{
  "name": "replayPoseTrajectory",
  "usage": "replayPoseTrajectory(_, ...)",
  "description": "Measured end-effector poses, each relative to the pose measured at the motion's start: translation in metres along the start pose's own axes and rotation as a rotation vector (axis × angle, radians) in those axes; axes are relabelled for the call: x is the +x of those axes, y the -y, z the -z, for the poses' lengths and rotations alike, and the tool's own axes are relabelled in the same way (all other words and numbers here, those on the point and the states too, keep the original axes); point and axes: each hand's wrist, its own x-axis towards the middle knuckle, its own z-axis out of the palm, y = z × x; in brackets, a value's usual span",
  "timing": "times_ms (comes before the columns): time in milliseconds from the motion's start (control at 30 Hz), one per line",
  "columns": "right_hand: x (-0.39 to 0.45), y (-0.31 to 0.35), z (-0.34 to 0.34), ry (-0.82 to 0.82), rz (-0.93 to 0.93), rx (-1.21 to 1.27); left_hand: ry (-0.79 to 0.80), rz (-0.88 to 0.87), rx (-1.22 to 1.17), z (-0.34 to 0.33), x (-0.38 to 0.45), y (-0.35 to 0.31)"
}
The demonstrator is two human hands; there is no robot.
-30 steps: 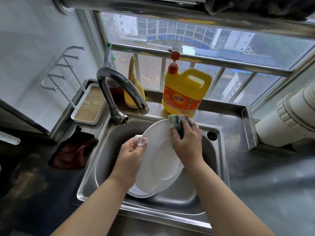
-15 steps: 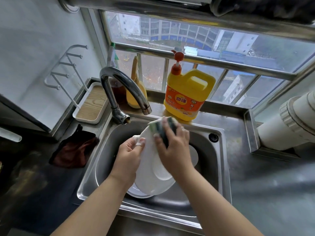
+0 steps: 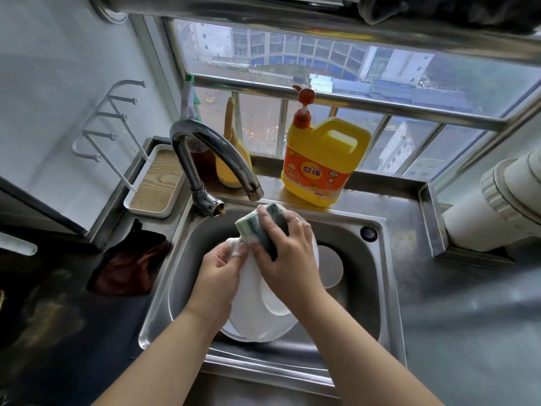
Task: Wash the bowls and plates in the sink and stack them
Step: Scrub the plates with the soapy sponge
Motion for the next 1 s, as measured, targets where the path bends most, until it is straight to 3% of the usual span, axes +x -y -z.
replayPoseTrajectory(167,0.019,-0.036,0.012,-0.005,-0.499,0.19,0.036,-0.012,0.02,0.007,-0.003,-0.001)
replayPoseTrajectory(233,0.014,-0.029,0.011,-0.023,-0.478,0.131,0.045,-0.023,0.02,0.007,-0.002,-0.001)
replayPoseTrajectory(367,-0.007,0.01,0.0,-0.026,-0.144,0.106,0.074,-0.04,0.005,0.006,0.001,0.002)
replayPoseTrajectory(433,-0.006,0.009,0.0,-0.045,-0.098,0.101,0.086,-0.036,-0.02,0.007,0.001,0.002)
replayPoseTrajectory(500,0.005,-0.005,0.004,-0.066,-0.198,0.138,0.078,-0.034,-0.026,0.01,0.001,0.002)
replayPoseTrajectory(633,0.014,-0.056,-0.001,-0.1,-0.613,0.323,0.056,-0.025,-0.092,0.016,0.002,0.004)
replayPoseTrajectory(767,-0.008,-0.069,-0.014,-0.129,-0.886,0.495,0.004,0.004,-0.216,0.026,0.006,0.009)
replayPoseTrajectory(900,-0.025,-0.072,-0.022,-0.146,-1.0,0.69,0.03,0.101,-0.377,0.035,0.006,0.021)
replayPoseTrajectory(1000,-0.026,-0.07,-0.015,-0.175,-0.922,0.81,0.147,0.179,-0.419,0.049,0.006,0.026)
